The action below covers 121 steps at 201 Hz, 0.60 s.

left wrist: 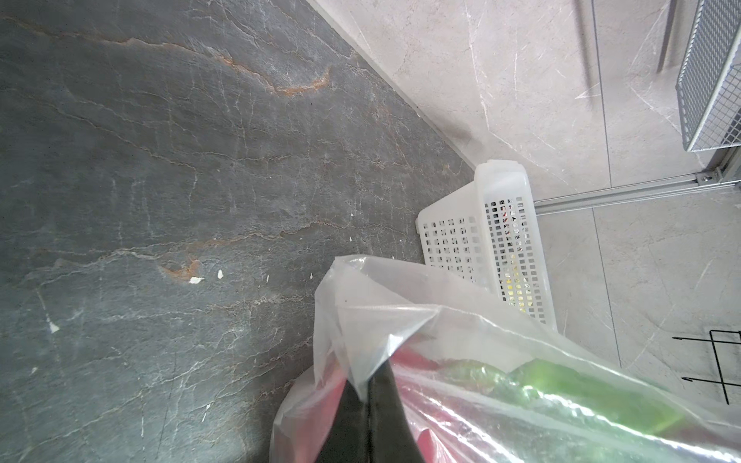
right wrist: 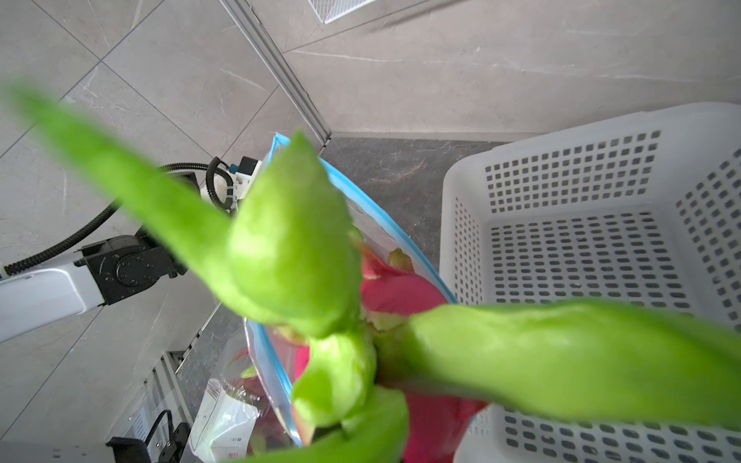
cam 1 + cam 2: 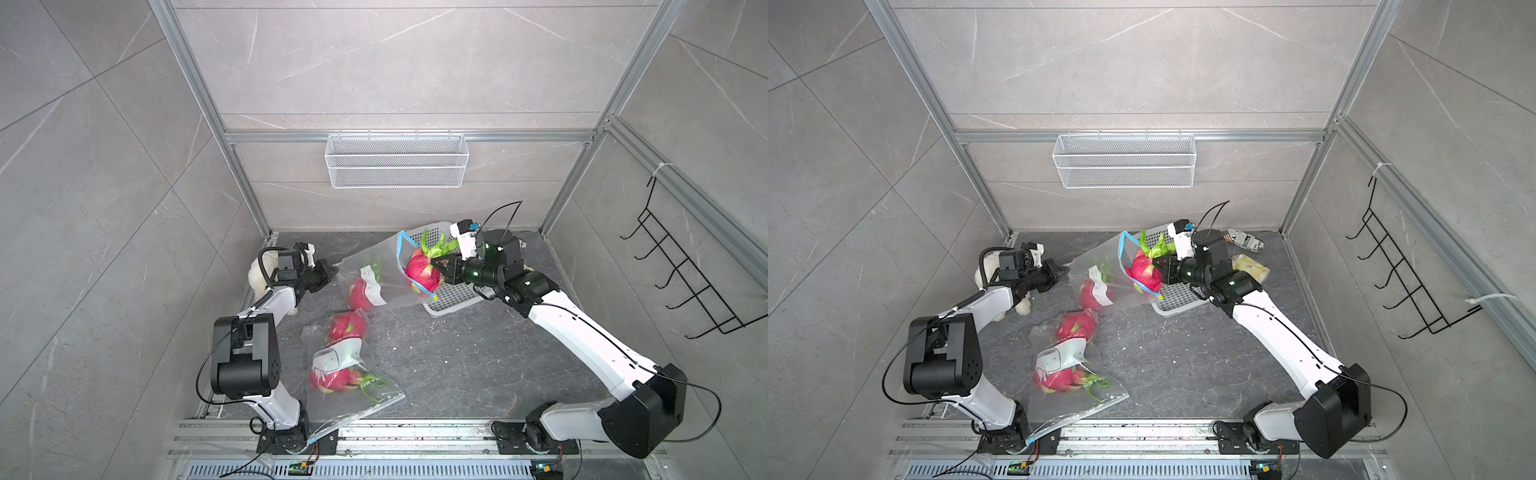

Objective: Open the zip-top bag and take out the dragon fruit
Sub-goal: Pick up the dragon fruit from the zipper food storage bag.

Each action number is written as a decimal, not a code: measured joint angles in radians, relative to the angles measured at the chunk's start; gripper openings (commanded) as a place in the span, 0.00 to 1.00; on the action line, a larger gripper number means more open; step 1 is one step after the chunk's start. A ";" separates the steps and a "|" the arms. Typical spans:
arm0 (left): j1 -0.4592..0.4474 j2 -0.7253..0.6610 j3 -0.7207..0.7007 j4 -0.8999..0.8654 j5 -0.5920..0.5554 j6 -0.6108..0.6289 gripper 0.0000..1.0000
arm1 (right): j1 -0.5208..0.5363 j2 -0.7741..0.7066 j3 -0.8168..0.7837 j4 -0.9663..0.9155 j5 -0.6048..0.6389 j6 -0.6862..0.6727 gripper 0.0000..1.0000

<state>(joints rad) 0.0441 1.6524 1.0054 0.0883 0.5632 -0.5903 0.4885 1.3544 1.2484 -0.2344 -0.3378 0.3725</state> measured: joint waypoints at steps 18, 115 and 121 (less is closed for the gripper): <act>0.000 0.000 0.000 0.000 0.005 0.000 0.00 | 0.000 -0.009 -0.029 0.055 0.024 0.031 0.00; 0.001 0.000 0.000 0.000 0.006 0.000 0.00 | 0.000 -0.011 -0.099 0.381 0.111 0.198 0.00; 0.001 0.000 0.000 0.000 0.006 0.000 0.00 | 0.000 -0.013 -0.099 0.391 0.115 0.202 0.00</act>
<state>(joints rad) 0.0448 1.6520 1.0054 0.0887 0.5694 -0.5903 0.4885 1.3415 1.1496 0.1562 -0.2226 0.5743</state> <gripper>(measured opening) 0.047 0.051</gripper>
